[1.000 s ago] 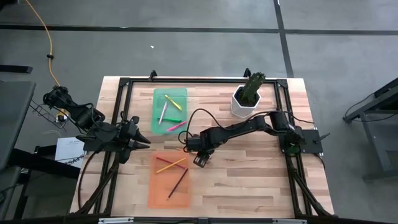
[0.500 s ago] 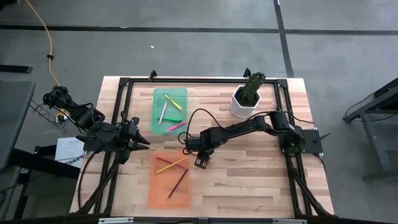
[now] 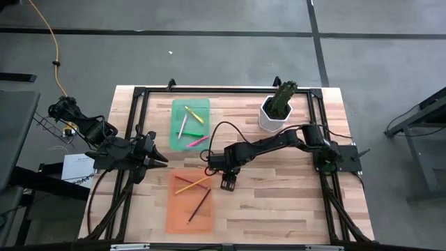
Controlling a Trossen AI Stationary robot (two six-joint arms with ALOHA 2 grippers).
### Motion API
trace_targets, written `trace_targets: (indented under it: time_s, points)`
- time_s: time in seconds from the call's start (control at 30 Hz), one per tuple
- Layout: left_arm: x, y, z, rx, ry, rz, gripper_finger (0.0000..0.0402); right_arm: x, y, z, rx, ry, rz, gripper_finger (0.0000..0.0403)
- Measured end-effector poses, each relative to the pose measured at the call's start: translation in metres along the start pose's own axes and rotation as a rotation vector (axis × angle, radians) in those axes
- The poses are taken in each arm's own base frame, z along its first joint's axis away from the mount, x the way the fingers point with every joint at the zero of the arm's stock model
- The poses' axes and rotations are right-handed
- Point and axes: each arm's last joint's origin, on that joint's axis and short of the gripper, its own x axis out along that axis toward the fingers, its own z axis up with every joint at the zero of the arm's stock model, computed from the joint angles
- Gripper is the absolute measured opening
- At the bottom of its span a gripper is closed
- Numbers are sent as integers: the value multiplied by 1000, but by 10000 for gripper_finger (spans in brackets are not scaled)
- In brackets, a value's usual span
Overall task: Sort pens & pencils
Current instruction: Put the orange pencil into the orange bin
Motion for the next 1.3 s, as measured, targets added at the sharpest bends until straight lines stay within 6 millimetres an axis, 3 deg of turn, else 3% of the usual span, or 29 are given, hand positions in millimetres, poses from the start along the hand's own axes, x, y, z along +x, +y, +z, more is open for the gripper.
trace_targets:
  time_s: [0.6, 0.93, 1.1, 1.3]
  points:
    - [0, 0, 0, 53, 1, 0, 74, 0, 4, -2, -156, 17, 45, 128]
    - [0, 0, -1, 54, 8, -7, 74, 13, 0, -1, -71, 20, -51, 128]
    - [0, 0, -1, 54, 11, -13, 74, 6, 5, 7, -114, -32, -12, 128]
    - [0, 1, -2, 60, 26, -6, 74, -15, 0, 26, -99, -154, -142, 128]
